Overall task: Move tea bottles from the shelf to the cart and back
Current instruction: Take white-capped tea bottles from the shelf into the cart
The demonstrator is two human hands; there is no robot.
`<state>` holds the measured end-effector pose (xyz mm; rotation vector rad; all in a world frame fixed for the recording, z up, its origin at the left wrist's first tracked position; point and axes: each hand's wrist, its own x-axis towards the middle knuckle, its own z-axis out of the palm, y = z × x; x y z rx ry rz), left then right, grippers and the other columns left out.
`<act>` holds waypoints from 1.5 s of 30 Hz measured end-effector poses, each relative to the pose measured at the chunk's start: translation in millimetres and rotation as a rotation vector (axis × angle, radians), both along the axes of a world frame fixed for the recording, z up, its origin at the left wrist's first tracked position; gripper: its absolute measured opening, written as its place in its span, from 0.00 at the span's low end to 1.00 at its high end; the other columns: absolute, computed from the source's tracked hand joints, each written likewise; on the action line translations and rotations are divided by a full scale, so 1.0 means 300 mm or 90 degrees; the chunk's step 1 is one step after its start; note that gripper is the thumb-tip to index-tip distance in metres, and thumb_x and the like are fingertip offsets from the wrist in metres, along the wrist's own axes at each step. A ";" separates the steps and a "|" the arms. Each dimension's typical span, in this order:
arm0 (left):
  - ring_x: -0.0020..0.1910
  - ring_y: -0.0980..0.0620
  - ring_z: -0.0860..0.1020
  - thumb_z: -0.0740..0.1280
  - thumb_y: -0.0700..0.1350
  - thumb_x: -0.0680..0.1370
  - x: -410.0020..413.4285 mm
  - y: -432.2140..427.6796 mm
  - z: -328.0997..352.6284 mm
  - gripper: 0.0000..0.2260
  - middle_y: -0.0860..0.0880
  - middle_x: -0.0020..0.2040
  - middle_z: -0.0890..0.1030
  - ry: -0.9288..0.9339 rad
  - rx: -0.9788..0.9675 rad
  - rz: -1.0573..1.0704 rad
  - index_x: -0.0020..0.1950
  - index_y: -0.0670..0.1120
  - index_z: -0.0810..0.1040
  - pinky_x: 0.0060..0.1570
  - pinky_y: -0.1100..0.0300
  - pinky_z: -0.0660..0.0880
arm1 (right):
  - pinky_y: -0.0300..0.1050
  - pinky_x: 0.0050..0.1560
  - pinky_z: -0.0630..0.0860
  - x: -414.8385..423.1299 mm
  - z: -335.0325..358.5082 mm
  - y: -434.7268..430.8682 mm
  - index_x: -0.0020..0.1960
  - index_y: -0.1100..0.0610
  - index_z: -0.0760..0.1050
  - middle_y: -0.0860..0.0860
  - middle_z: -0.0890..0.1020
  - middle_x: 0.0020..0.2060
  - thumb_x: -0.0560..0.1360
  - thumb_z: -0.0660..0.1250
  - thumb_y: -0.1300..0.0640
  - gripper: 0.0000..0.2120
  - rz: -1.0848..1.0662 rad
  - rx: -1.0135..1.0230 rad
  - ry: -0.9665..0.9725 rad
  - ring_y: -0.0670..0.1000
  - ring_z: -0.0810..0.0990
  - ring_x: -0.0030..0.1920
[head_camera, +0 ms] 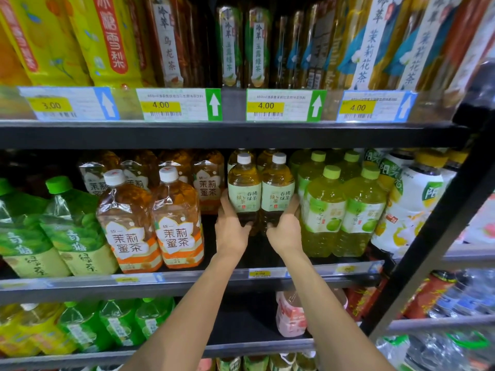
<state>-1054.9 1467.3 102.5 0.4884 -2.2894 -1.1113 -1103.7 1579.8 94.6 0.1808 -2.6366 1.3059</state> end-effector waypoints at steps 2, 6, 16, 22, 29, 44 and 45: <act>0.71 0.40 0.71 0.75 0.38 0.73 -0.002 -0.001 0.000 0.40 0.42 0.70 0.72 0.002 0.006 -0.004 0.78 0.48 0.56 0.67 0.43 0.72 | 0.49 0.59 0.79 -0.015 -0.006 0.004 0.76 0.61 0.59 0.60 0.78 0.63 0.73 0.70 0.63 0.35 0.015 0.014 -0.030 0.57 0.80 0.60; 0.73 0.41 0.68 0.75 0.38 0.73 0.001 0.005 0.008 0.46 0.42 0.73 0.68 -0.009 0.019 -0.024 0.81 0.51 0.48 0.69 0.41 0.70 | 0.49 0.57 0.80 -0.031 -0.014 0.013 0.73 0.62 0.67 0.58 0.81 0.59 0.72 0.70 0.59 0.31 0.035 0.005 -0.063 0.54 0.81 0.56; 0.74 0.44 0.66 0.76 0.43 0.72 0.114 0.025 0.023 0.45 0.44 0.74 0.65 -0.086 -0.098 0.009 0.80 0.49 0.51 0.71 0.47 0.69 | 0.46 0.65 0.75 0.174 0.111 0.052 0.73 0.58 0.63 0.54 0.72 0.62 0.71 0.73 0.66 0.34 0.005 -0.014 0.028 0.53 0.74 0.66; 0.69 0.47 0.69 0.71 0.53 0.76 0.206 0.041 0.120 0.31 0.47 0.70 0.69 -0.257 -0.368 -0.004 0.74 0.48 0.63 0.63 0.52 0.73 | 0.50 0.66 0.74 0.224 0.188 0.108 0.73 0.55 0.64 0.54 0.68 0.69 0.70 0.75 0.56 0.35 0.135 0.318 0.092 0.55 0.68 0.69; 0.68 0.44 0.69 0.69 0.54 0.76 0.263 0.034 0.236 0.31 0.46 0.69 0.69 -0.397 -0.491 -0.050 0.76 0.50 0.62 0.67 0.48 0.69 | 0.52 0.75 0.62 0.239 0.264 0.093 0.77 0.54 0.59 0.55 0.64 0.73 0.71 0.75 0.53 0.40 0.292 0.492 0.092 0.57 0.63 0.74; 0.66 0.45 0.72 0.68 0.56 0.77 0.504 -0.026 0.338 0.31 0.46 0.69 0.69 -0.369 -0.511 -0.053 0.76 0.50 0.61 0.55 0.50 0.75 | 0.50 0.69 0.67 0.465 0.342 0.062 0.77 0.53 0.58 0.54 0.65 0.70 0.72 0.74 0.52 0.39 0.284 0.513 0.090 0.57 0.65 0.70; 0.66 0.45 0.72 0.69 0.56 0.77 0.541 -0.044 0.344 0.31 0.46 0.69 0.69 -0.368 -0.514 -0.048 0.76 0.50 0.61 0.55 0.50 0.75 | 0.50 0.69 0.67 0.500 0.354 0.045 0.77 0.53 0.58 0.54 0.65 0.70 0.72 0.73 0.52 0.39 0.285 0.518 0.091 0.57 0.65 0.70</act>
